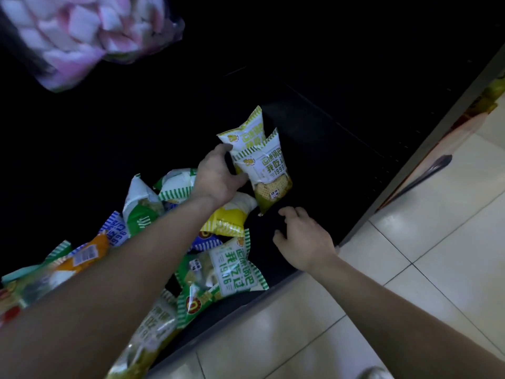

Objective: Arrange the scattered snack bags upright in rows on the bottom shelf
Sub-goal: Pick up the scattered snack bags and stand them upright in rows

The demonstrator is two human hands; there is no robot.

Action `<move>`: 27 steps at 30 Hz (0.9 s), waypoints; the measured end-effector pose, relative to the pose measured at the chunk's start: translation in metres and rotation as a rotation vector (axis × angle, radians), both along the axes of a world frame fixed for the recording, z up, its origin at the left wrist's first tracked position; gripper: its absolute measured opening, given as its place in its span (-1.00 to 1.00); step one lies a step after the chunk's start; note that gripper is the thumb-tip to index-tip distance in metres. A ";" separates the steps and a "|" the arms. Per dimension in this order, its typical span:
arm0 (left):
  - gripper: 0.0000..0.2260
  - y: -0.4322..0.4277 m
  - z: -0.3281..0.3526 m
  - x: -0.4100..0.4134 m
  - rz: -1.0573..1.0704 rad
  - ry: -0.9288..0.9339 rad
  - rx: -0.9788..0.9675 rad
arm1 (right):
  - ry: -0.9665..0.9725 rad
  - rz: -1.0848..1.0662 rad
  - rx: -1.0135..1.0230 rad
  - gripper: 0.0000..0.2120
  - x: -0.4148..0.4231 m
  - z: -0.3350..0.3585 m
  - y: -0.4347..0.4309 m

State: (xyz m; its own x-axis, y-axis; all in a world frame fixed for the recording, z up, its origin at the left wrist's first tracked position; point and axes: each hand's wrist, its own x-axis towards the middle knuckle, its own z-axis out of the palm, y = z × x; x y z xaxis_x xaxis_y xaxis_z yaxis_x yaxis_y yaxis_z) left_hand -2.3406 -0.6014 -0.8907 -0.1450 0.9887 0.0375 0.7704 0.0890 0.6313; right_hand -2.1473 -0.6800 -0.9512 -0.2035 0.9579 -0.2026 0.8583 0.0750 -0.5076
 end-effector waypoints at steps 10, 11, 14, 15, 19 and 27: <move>-0.44 -0.114 0.012 -0.106 0.000 0.309 0.029 | -0.132 0.337 0.128 -0.37 -0.079 0.009 -0.001; -0.45 -0.117 0.011 -0.109 0.010 0.298 0.050 | -0.150 0.325 0.124 -0.34 -0.083 0.007 0.003; -0.48 -0.121 0.007 -0.117 0.013 0.280 0.095 | -0.105 0.310 0.156 -0.38 -0.091 -0.001 0.014; -0.49 -0.122 0.006 -0.119 0.017 0.278 0.101 | -0.073 0.308 0.170 -0.41 -0.092 -0.003 0.017; -0.52 -0.125 0.004 -0.128 0.003 0.283 0.117 | 0.026 0.300 0.357 -0.65 -0.091 0.008 0.027; -0.47 -0.134 0.002 -0.140 0.042 0.242 0.032 | -0.080 0.398 0.356 -0.77 -0.089 0.026 0.009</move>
State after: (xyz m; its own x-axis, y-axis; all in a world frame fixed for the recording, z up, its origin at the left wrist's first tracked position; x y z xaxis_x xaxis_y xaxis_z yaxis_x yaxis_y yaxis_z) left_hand -2.4803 -0.7356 -0.8890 -0.1688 0.9798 0.1075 0.8957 0.1069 0.4317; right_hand -2.2360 -0.6711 -0.9254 -0.5616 0.8224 0.0906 0.7637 0.5574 -0.3257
